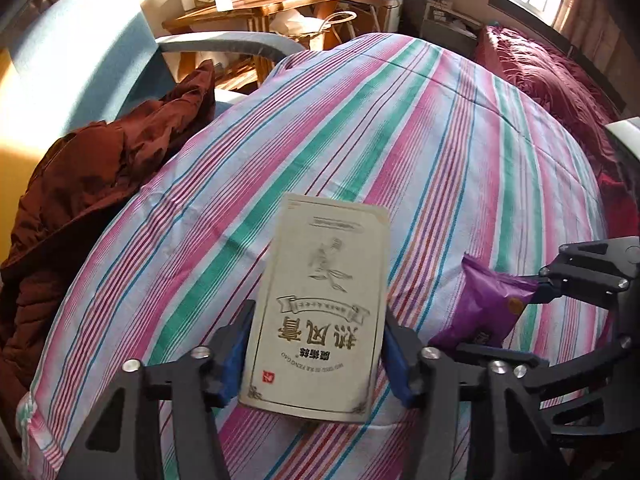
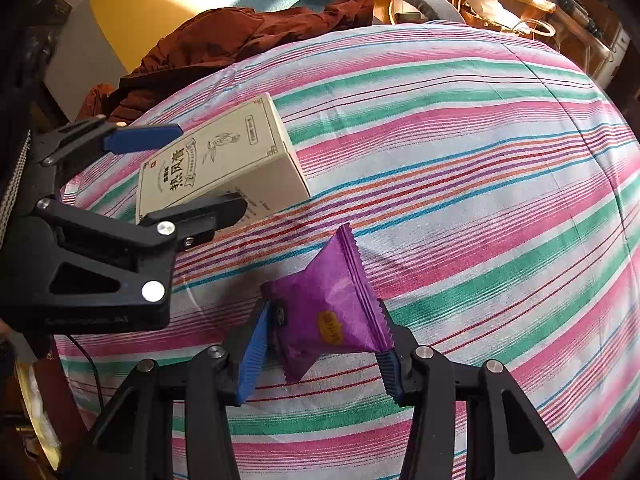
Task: Organize objects
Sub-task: 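Grasp the purple candy packet with the right tool while the left tool grasps the cream tea box, then carry the tea box and candy packet over the gold tray and open both tools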
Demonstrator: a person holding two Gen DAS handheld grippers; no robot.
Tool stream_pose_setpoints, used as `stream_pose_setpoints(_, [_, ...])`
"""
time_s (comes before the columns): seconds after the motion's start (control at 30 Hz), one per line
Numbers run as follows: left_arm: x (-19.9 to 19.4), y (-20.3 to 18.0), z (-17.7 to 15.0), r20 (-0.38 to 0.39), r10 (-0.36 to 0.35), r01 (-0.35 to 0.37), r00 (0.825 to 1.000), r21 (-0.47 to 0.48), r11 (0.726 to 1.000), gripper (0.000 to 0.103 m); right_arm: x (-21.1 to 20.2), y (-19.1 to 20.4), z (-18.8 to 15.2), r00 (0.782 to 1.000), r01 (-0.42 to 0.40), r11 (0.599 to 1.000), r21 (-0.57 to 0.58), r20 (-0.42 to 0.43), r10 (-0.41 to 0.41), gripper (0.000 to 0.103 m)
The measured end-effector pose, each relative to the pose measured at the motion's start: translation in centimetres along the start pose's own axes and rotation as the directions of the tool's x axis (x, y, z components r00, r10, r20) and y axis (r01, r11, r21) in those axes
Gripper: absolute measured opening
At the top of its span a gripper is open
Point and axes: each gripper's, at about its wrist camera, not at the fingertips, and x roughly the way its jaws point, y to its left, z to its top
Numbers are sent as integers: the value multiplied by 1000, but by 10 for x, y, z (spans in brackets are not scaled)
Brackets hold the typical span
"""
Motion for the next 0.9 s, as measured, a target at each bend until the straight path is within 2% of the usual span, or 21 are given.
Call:
stream_pose_setpoints(0.07, [-8, 2, -11, 32, 4, -3, 999, -43, 999, 52, 0, 1, 0, 1000, 17, 1000, -15, 9, -17, 45])
stream_pose_setpoints(0.1, [-13, 5, -18, 39, 9, -5, 999, -91, 996, 52, 0, 3, -1, 999, 40, 999, -32, 16, -40, 39])
stream_pose_setpoints(0.13, [-19, 7, -27, 50, 9, -2, 999, -138, 990, 52, 0, 4, -1, 999, 47, 998, -45, 21, -46, 39])
stream_pose_setpoints(0.27, [-56, 9, -63, 102, 29, 2, 994, -290, 957, 52, 0, -1, 2, 999, 26, 999, -29, 31, -25, 37])
stream_pose_setpoints(0.33, [-78, 8, -82, 126, 53, -7, 991, -345, 939, 52, -2, -4, 3, 999, -1, 1000, -17, 40, 2, 33])
stream_pose_setpoints(0.4, [-100, 5, -101, 148, 78, -15, 986, -386, 922, 52, -6, -3, 7, 997, -44, 999, -24, 60, 46, 32])
stream_pose_setpoints(0.6, [-160, 7, -159, 191, 122, -5, 974, -521, 854, 52, -21, 16, 3, 987, -84, 989, -121, 125, 100, 30])
stream_pose_setpoints(0.67, [-179, 5, -177, 194, 156, -27, 968, -543, 839, 52, -30, 20, -3, 981, -104, 983, -152, 149, 127, 30])
stream_pose_setpoints(0.83, [-230, 1, -221, 218, 228, -59, 949, -587, 808, 52, -31, 43, -5, 973, -124, 968, -218, 165, 161, 29])
stream_pose_setpoints(0.9, [-252, 3, -244, 225, 267, -71, 937, -626, 777, 52, -37, 51, -12, 970, -126, 960, -249, 172, 172, 29])
